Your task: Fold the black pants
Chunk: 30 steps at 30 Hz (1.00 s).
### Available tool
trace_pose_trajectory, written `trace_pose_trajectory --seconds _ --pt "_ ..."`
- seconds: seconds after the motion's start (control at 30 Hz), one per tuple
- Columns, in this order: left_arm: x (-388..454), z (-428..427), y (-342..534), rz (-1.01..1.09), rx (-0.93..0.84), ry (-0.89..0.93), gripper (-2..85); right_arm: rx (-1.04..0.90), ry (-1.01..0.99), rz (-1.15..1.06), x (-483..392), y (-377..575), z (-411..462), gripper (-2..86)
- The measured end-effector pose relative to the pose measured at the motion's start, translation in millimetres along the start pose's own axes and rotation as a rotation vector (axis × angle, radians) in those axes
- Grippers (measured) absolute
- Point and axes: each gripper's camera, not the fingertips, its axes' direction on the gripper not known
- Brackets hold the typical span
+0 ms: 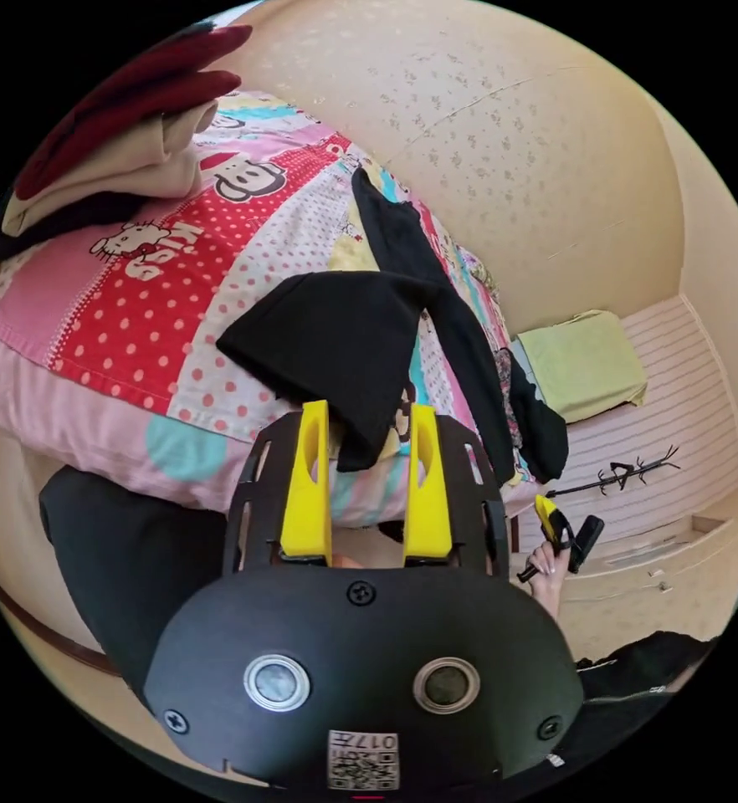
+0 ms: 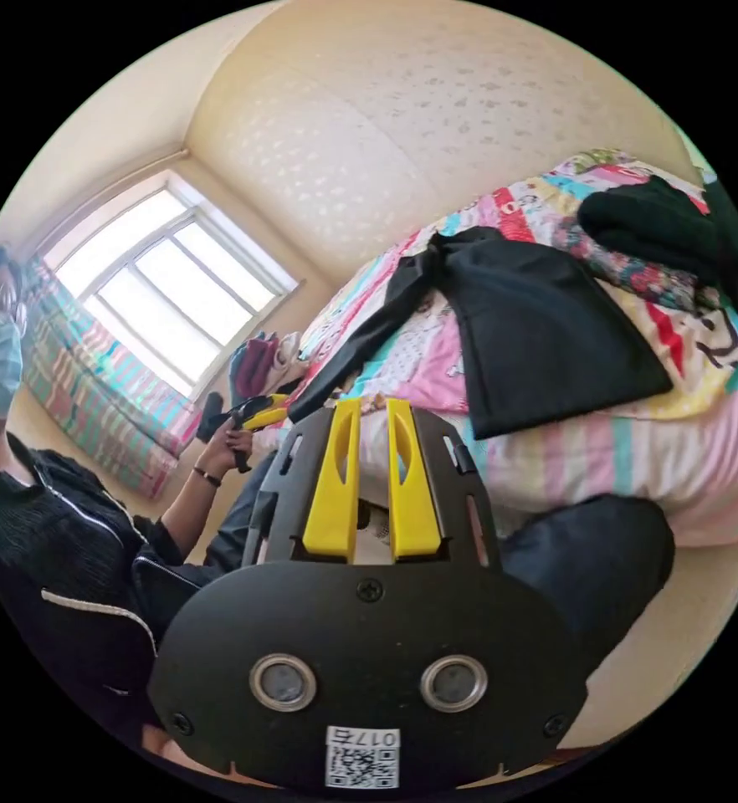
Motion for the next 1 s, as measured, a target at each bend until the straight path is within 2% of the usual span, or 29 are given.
trace_pose_trajectory --seconds 0.03,0.1,0.2,0.27,0.43,0.6,0.7,0.8,0.83,1.0 --pt "-4.4 4.5 -2.9 -0.041 -0.025 0.019 7.9 -0.039 -0.059 -0.03 -8.1 -4.2 21.1 7.5" --pt "-15.6 14.9 -8.2 -0.125 -0.11 0.208 0.9 -0.098 -0.172 -0.065 -20.6 -9.5 50.4 8.8" --pt "4.5 -8.3 0.5 -0.064 -0.021 0.359 -0.3 -0.114 -0.284 -0.101 -41.2 -11.4 85.5 11.4" --pt "28.3 -26.2 4.4 0.022 0.014 0.391 -0.6 -0.089 -0.328 -0.058 -43.5 -10.7 100.3 12.7" --pt "70.9 -58.3 6.4 0.118 0.046 0.432 -0.8 0.052 -0.673 0.221 -8.3 -15.6 140.1 14.6" --pt "82.9 -77.0 5.8 0.168 0.05 0.356 -0.7 0.223 -0.926 0.545 33.0 -18.1 169.4 17.3" --pt "75.2 -77.5 8.5 0.167 0.033 0.347 -0.5 0.173 -0.941 0.61 39.5 -30.5 185.3 15.2" --pt "59.2 -82.2 10.8 0.158 0.023 0.332 0.0 0.203 -1.068 0.66 42.5 -34.9 188.2 8.1" --pt "54.6 -85.3 11.2 0.155 0.023 0.334 0.3 0.241 -1.054 0.686 45.5 -31.5 178.7 5.5" --pt "4.4 -131.0 20.0 0.227 0.004 0.463 3.4 0.303 -0.922 0.671 62.0 -19.4 121.9 3.1"
